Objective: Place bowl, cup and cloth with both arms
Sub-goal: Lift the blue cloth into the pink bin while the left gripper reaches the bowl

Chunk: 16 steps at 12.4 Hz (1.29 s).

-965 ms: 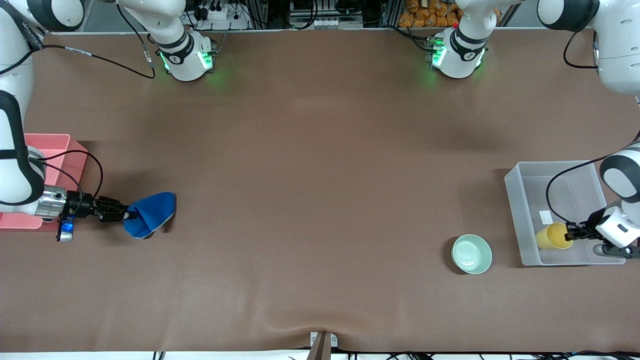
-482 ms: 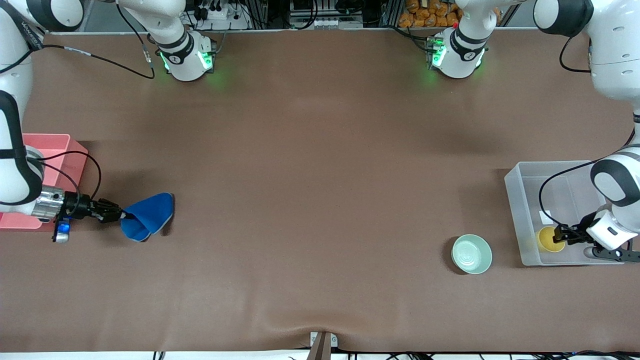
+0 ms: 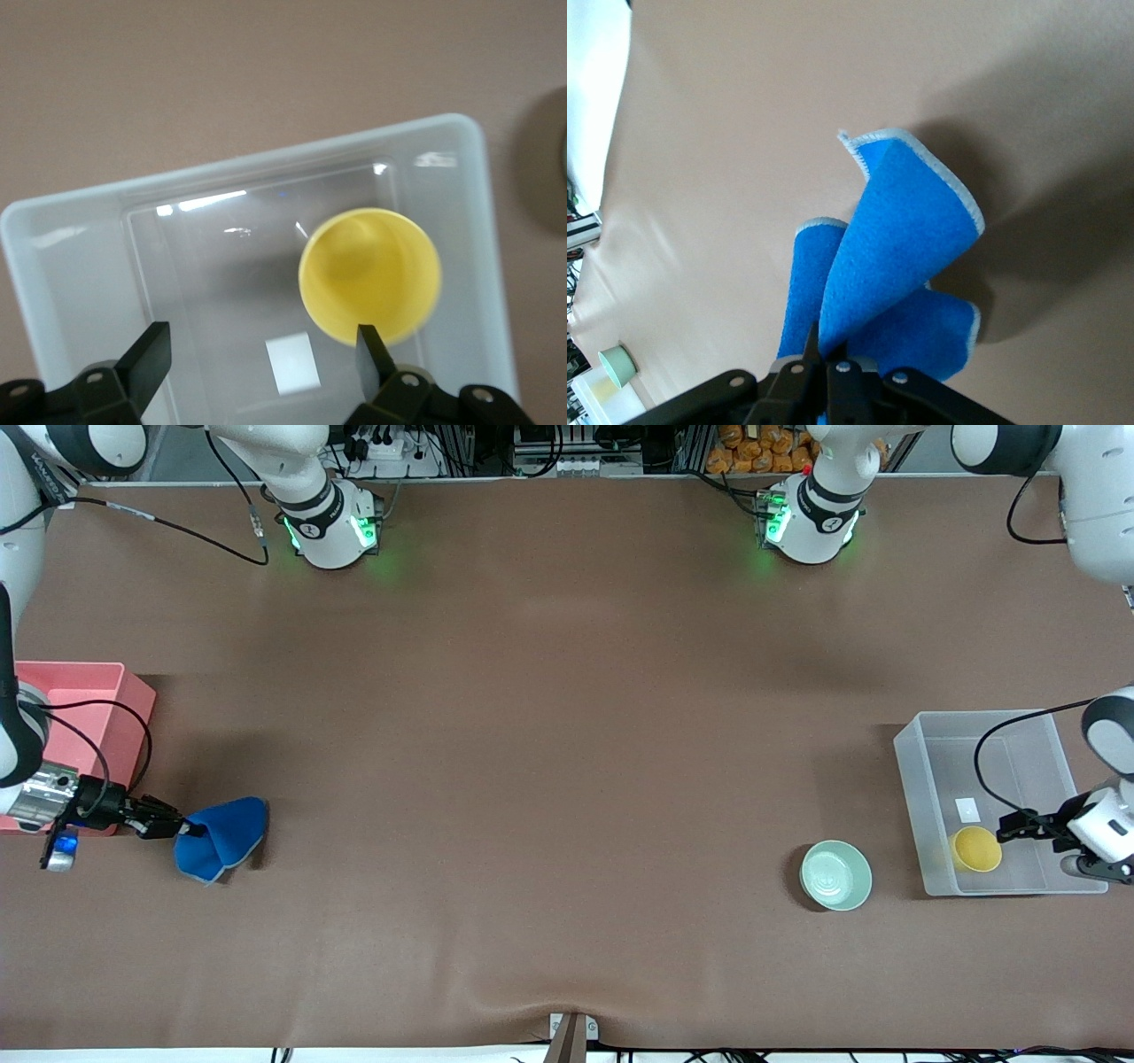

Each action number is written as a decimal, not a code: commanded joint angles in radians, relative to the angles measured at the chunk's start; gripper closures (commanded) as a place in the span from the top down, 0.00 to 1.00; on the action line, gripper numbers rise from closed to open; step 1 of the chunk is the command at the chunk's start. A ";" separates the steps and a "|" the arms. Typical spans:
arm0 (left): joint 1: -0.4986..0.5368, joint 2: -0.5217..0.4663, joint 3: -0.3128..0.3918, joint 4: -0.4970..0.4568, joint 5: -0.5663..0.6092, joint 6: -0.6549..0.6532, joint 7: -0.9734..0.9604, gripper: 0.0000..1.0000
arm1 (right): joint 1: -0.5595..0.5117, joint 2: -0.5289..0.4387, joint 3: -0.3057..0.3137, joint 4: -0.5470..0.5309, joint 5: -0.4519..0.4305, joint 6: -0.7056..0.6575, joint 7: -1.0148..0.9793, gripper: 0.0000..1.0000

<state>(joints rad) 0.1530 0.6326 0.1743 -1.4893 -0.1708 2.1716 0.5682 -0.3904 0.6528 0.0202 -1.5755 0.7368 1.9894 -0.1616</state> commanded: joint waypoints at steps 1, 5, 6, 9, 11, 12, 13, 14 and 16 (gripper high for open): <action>-0.036 -0.057 0.011 0.012 0.021 -0.105 -0.068 0.94 | 0.007 -0.057 0.004 -0.012 -0.066 0.015 0.024 0.00; -0.114 -0.079 -0.002 0.027 0.011 -0.139 -0.343 0.91 | -0.007 -0.165 0.004 -0.015 -0.266 0.032 0.022 0.00; -0.133 -0.076 -0.010 0.026 0.010 -0.139 -0.399 0.91 | -0.021 -0.197 0.003 -0.020 -0.289 0.031 0.020 0.00; -0.151 -0.063 -0.039 0.026 0.005 -0.138 -0.447 0.89 | -0.025 -0.295 -0.016 -0.021 -0.433 0.037 0.024 0.00; -0.155 -0.033 -0.055 0.024 -0.004 -0.119 -0.455 0.87 | -0.048 -0.343 -0.034 -0.024 -0.488 0.000 0.014 0.00; -0.156 -0.015 -0.071 0.023 -0.037 -0.083 -0.477 0.87 | -0.077 -0.346 -0.034 -0.023 -0.491 -0.021 0.002 0.00; -0.156 -0.008 -0.081 0.014 -0.054 -0.044 -0.490 0.87 | -0.096 -0.346 -0.034 -0.018 -0.494 -0.021 -0.031 0.00; -0.159 0.015 -0.087 0.012 -0.055 -0.027 -0.491 0.87 | -0.102 -0.346 -0.036 -0.017 -0.517 -0.020 -0.071 0.00; -0.171 0.045 -0.087 0.011 -0.055 0.032 -0.493 0.86 | -0.114 -0.340 -0.034 -0.018 -0.604 -0.020 -0.093 0.00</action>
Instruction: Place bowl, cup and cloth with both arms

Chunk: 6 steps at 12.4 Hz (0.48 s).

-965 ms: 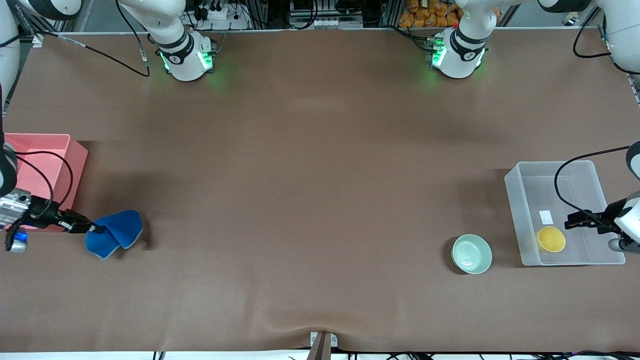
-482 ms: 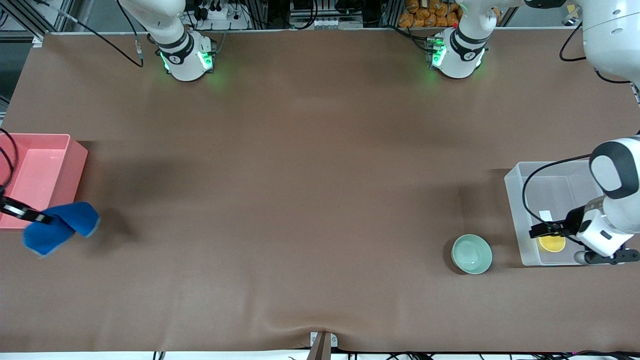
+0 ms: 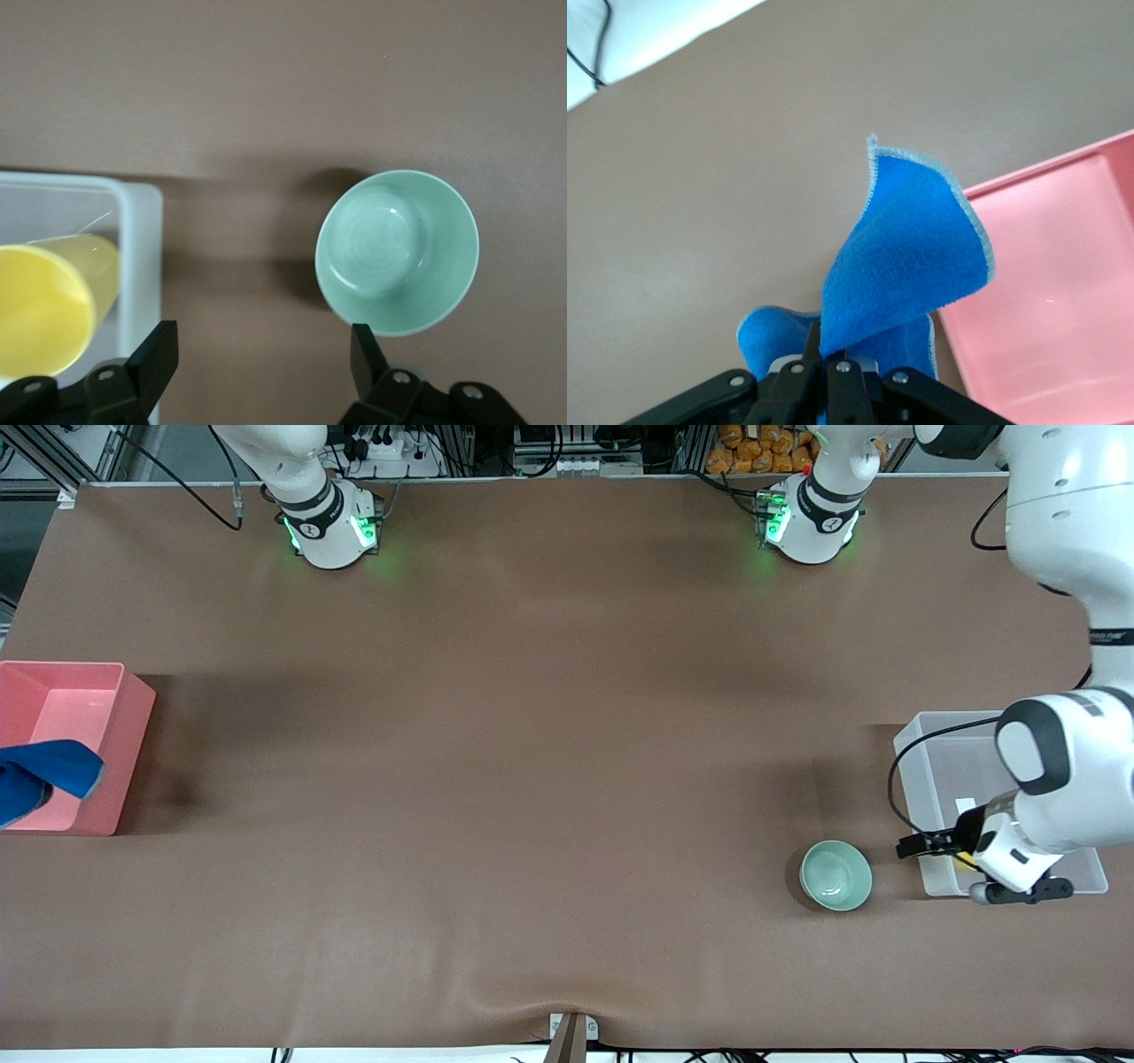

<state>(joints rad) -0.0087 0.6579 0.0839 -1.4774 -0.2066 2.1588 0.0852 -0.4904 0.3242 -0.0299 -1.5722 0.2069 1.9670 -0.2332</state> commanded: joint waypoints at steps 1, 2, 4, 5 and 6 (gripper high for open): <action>-0.013 0.035 0.004 0.000 -0.019 0.085 -0.012 0.85 | -0.010 -0.011 0.018 -0.026 -0.127 0.010 -0.040 0.00; -0.014 0.045 0.004 0.002 -0.019 0.108 -0.021 0.84 | -0.005 -0.005 0.018 -0.025 -0.176 0.048 -0.044 0.00; -0.034 0.060 0.004 0.006 -0.017 0.115 -0.033 0.80 | -0.002 0.001 0.019 -0.038 -0.260 0.093 -0.081 0.00; -0.042 0.072 0.005 0.009 -0.010 0.116 -0.065 0.78 | -0.005 0.001 0.019 -0.051 -0.264 0.086 -0.103 0.00; -0.060 0.087 0.005 0.011 -0.005 0.137 -0.102 0.75 | -0.019 0.001 0.018 -0.067 -0.264 0.089 -0.142 0.00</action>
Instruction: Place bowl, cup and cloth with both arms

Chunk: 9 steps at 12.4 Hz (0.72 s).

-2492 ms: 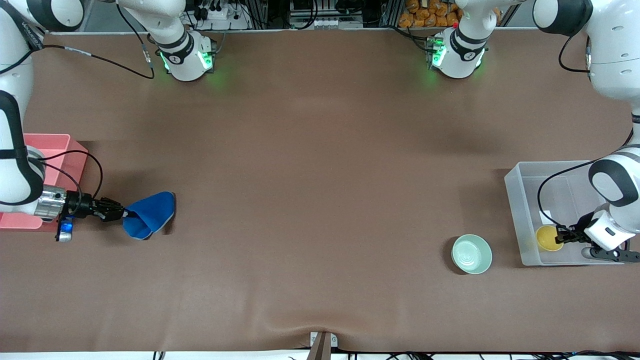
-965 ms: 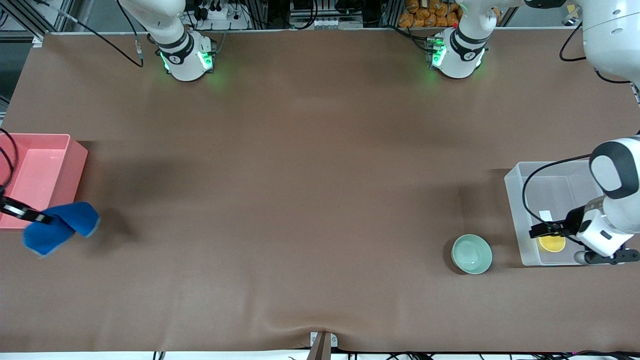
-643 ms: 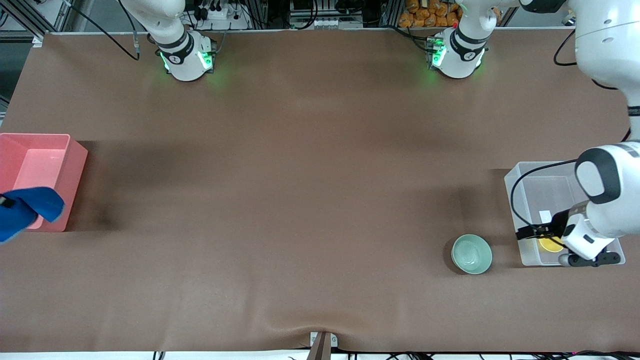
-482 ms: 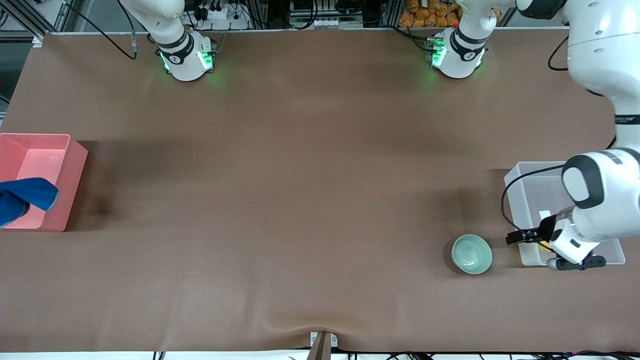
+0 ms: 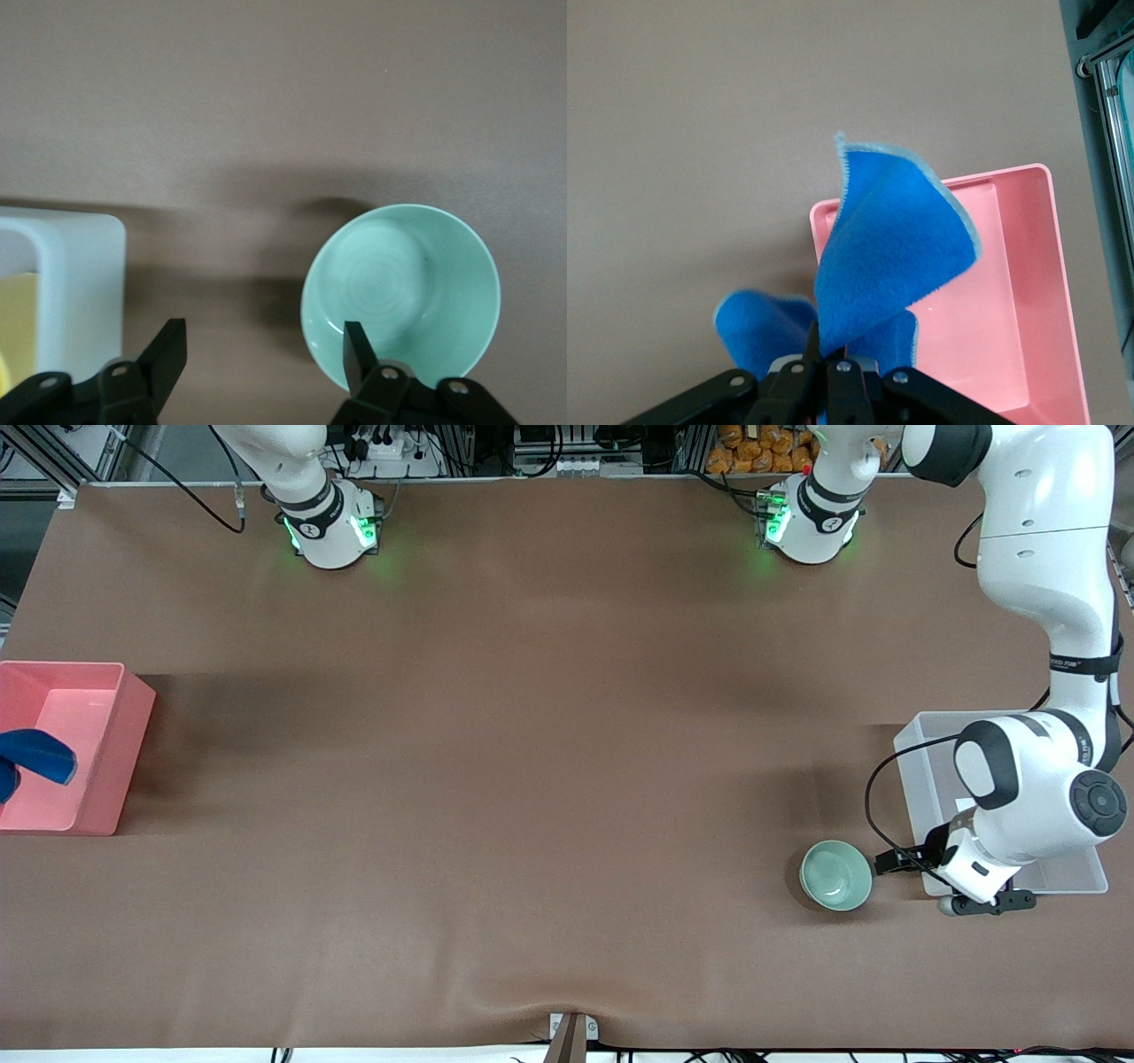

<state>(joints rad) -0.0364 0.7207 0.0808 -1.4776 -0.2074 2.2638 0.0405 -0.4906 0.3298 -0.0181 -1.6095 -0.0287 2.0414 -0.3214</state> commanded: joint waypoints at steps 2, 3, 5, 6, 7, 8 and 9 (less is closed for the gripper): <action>-0.054 0.043 0.010 0.010 0.008 0.072 -0.062 0.74 | -0.058 0.037 0.006 -0.021 -0.034 0.026 -0.178 0.00; -0.053 0.048 0.010 0.008 0.034 0.077 -0.056 0.68 | -0.065 0.069 0.006 -0.001 -0.043 0.080 -0.241 0.00; -0.051 0.071 0.008 0.007 0.077 0.097 -0.063 0.64 | -0.091 0.090 0.006 -0.003 -0.043 0.125 -0.324 0.00; -0.054 0.083 0.008 0.007 0.077 0.115 -0.073 0.54 | -0.101 0.100 0.006 -0.004 -0.042 0.125 -0.341 0.00; -0.056 0.085 0.008 0.005 0.077 0.134 -0.074 0.33 | -0.117 0.113 0.007 -0.003 -0.040 0.128 -0.346 0.00; -0.056 0.085 0.008 0.005 0.077 0.135 -0.076 0.19 | -0.123 0.127 0.007 -0.001 -0.037 0.143 -0.363 0.00; -0.054 0.085 0.008 0.005 0.077 0.137 -0.076 0.05 | -0.128 0.139 0.007 -0.003 -0.033 0.176 -0.389 0.00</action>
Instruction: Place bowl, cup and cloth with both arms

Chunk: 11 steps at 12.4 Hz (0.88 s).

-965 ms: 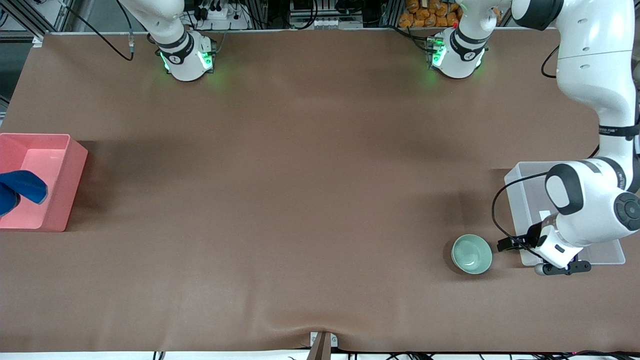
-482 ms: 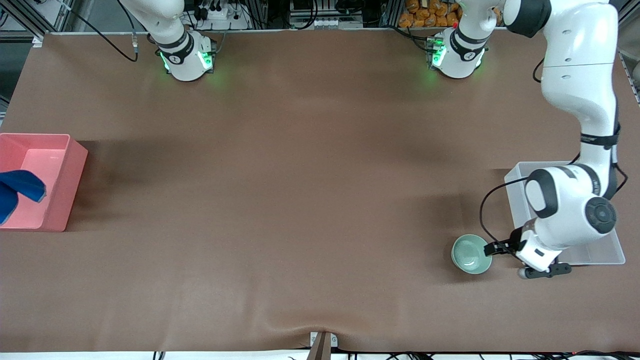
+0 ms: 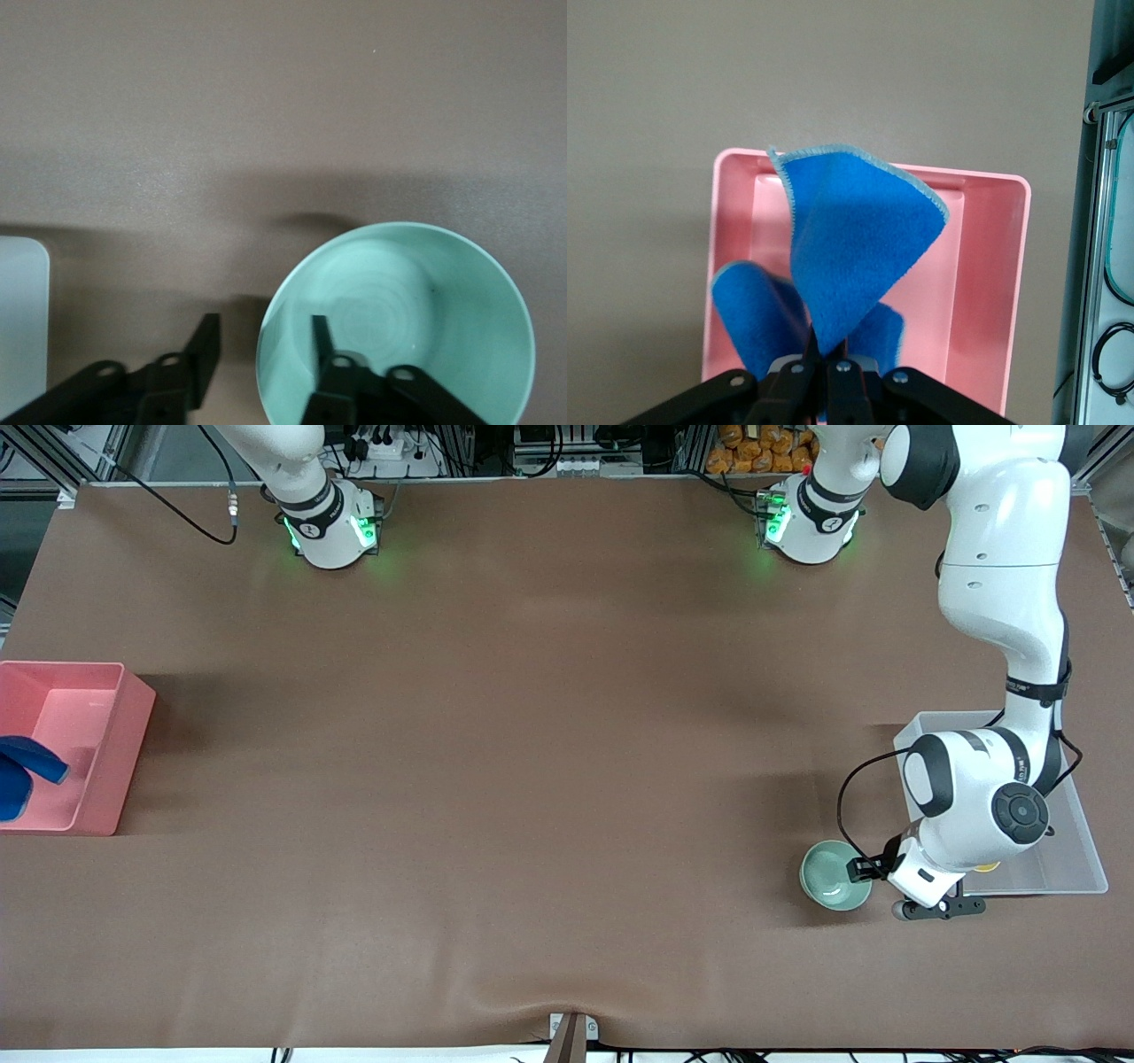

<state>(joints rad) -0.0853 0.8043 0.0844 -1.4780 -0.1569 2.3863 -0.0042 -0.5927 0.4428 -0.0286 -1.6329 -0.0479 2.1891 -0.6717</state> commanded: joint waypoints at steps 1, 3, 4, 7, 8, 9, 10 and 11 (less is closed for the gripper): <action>-0.005 0.001 0.005 0.005 0.027 0.013 -0.036 0.00 | -0.033 0.042 0.018 0.021 -0.012 0.056 -0.060 0.00; -0.014 -0.002 0.006 0.008 0.027 0.013 -0.059 0.00 | -0.042 0.063 0.018 0.021 -0.012 0.093 -0.080 0.00; -0.013 -0.010 0.008 0.010 0.027 0.010 -0.059 0.00 | -0.048 0.073 0.018 0.022 -0.010 0.104 -0.088 0.00; -0.002 -0.051 0.012 0.016 0.025 -0.077 -0.056 0.00 | -0.055 0.105 0.019 0.022 -0.009 0.147 -0.107 0.00; 0.002 -0.084 0.018 0.016 0.027 -0.126 -0.054 0.00 | -0.064 0.115 0.019 0.022 -0.004 0.156 -0.127 0.00; 0.007 -0.114 0.020 0.016 0.027 -0.169 -0.053 0.00 | -0.078 0.128 0.021 0.022 -0.004 0.159 -0.137 0.00; 0.016 -0.132 0.020 0.016 0.028 -0.205 -0.048 0.00 | -0.088 0.137 0.021 0.022 -0.003 0.161 -0.147 0.00; 0.022 -0.154 0.020 0.016 0.028 -0.235 -0.046 0.00 | -0.101 0.143 0.022 0.022 0.008 0.167 -0.163 0.00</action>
<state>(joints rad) -0.0734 0.7139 0.1044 -1.4420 -0.1561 2.2159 -0.0299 -0.6495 0.5622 -0.0287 -1.6325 -0.0467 2.3478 -0.7949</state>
